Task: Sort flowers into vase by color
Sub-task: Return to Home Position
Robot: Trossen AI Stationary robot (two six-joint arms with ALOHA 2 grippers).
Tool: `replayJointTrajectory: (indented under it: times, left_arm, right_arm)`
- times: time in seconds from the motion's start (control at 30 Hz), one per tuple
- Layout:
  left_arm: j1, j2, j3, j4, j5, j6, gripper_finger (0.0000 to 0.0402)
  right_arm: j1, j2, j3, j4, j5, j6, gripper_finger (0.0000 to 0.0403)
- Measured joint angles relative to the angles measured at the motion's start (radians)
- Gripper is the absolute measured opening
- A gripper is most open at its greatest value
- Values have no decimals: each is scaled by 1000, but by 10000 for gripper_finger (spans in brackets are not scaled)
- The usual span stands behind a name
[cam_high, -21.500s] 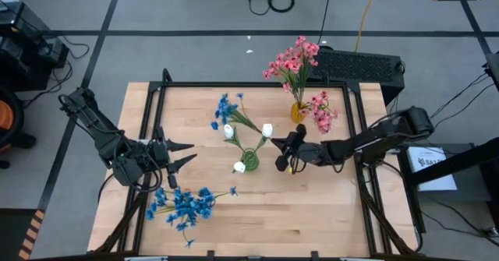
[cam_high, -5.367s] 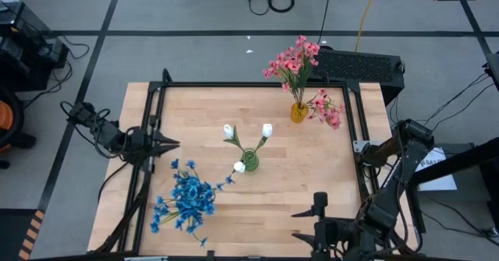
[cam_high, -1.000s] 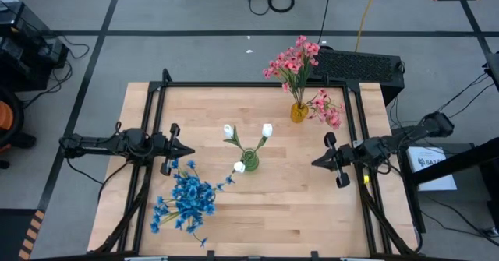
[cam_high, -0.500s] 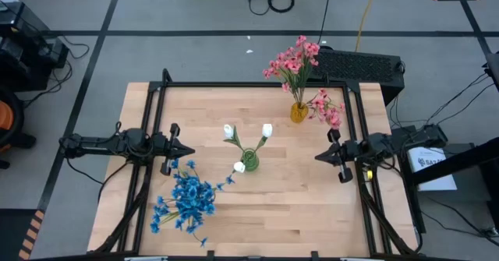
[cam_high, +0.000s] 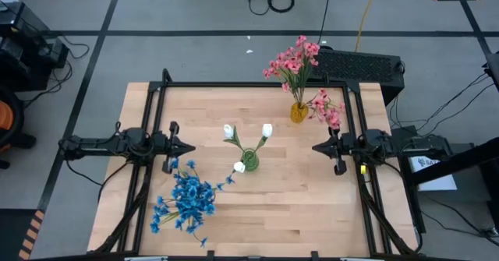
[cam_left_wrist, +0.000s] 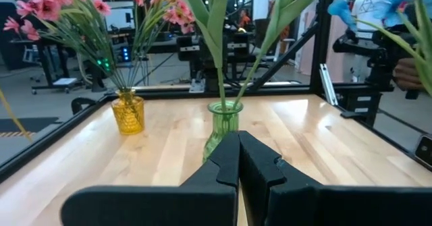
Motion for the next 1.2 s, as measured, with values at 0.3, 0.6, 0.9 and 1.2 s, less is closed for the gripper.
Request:
replayJointTrajectory:
  times: [0.3,0.6,0.9,1.2]
  left_arm:
    - [30,0,0,-2,-6,17,2]
    - [31,17,0,-1,0,14,1]
    - [25,34,0,3,14,2,1]
    - [-16,31,0,4,20,-1,0]
  right_arm:
    - [2,10,0,-3,-20,-15,0]
    - [3,10,0,-3,-21,-21,0]
    - [3,10,0,-3,-21,-12,0]
    - [3,10,0,-3,-21,-11,0]
